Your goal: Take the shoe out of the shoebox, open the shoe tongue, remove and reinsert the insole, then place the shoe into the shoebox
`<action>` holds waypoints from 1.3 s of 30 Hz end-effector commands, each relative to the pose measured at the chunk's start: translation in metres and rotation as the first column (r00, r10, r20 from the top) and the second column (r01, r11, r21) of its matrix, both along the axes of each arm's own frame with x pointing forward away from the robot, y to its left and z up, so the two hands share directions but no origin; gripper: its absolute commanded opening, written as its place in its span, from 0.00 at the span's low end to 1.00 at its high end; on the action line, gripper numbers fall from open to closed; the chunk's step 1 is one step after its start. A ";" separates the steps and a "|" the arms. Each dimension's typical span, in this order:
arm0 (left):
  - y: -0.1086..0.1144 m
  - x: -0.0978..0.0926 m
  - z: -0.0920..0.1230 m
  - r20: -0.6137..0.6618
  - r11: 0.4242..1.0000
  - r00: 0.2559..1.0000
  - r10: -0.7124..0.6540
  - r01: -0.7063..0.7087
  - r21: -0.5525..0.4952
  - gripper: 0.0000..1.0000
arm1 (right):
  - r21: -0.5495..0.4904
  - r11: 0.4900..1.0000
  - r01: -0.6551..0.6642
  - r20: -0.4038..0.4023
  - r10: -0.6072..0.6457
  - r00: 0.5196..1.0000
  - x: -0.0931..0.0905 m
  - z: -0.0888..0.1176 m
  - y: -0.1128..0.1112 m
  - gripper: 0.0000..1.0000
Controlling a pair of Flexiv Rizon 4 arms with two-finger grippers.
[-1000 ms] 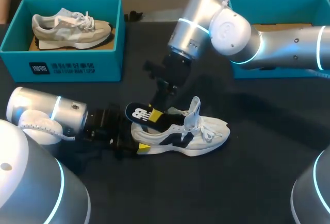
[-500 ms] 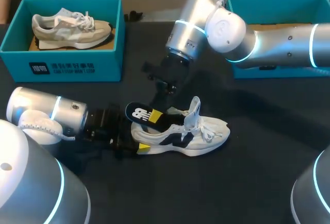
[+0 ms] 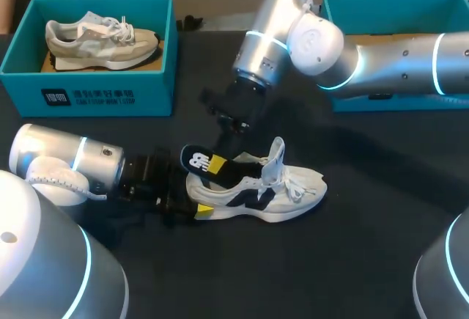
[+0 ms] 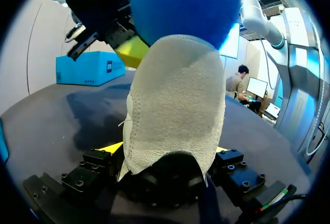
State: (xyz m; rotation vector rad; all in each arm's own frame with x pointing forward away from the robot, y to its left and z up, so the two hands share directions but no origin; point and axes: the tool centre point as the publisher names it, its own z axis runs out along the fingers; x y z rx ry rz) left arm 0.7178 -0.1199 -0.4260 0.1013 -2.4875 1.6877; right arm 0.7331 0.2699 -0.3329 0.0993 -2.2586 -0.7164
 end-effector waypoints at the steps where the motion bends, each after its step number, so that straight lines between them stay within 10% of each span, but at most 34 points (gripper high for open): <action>1: -0.001 0.001 -0.003 0.000 1.000 1.000 0.000 0.000 0.002 0.00 | 0.028 0.999 0.043 0.046 -0.044 0.998 -0.002 0.019 -0.005 0.00; 19: -0.001 0.001 -0.003 0.000 1.000 1.000 0.000 0.000 0.002 0.00 | 0.239 0.927 0.290 0.173 -0.335 0.926 0.068 0.108 0.020 0.00; 39: -0.001 0.001 -0.003 0.000 1.000 1.000 0.000 0.000 0.002 0.00 | 0.554 0.675 0.487 0.287 -0.704 0.649 0.133 0.182 0.005 0.00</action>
